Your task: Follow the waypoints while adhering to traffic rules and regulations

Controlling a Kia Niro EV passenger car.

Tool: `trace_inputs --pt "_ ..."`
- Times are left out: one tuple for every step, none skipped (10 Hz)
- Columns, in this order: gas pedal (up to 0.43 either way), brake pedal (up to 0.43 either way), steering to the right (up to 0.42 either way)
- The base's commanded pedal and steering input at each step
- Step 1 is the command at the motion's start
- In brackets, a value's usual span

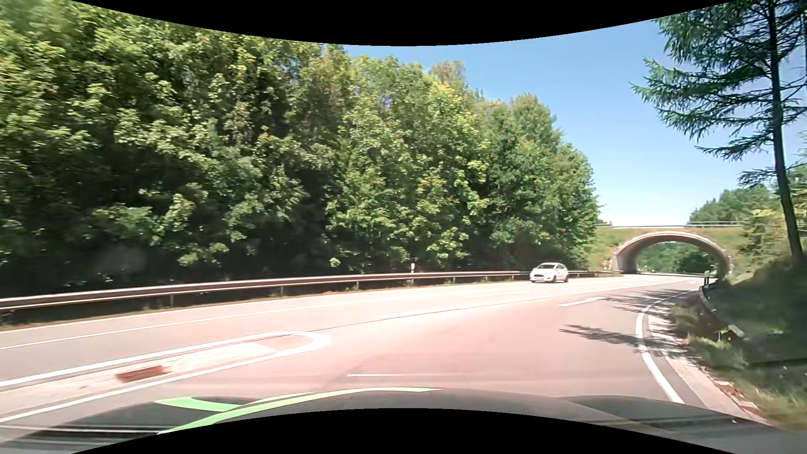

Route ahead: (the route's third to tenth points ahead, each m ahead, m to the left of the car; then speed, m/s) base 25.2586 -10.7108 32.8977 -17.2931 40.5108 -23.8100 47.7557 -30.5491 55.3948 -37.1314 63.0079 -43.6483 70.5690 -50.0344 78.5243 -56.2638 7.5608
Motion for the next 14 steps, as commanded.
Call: trace_inputs --pt "0.11 0.0 0.28" --pt "0.11 0.0 0.275" --pt "0.13 0.0 0.267" --pt "0.15 0.0 0.261" --pt "0.157 0.0 0.257" --pt "0.157 0.0 0.249" --pt "0.157 0.0 0.24" --pt "0.157 0.0 0.231" --pt "0.169 0.0 0.216" --pt "0.177 0.0 0.201" --pt "0.177 0.0 0.185" --pt "0.189 0.0 0.169" --pt "0.209 0.0 0.149" --pt "0.22 0.0 0.136"
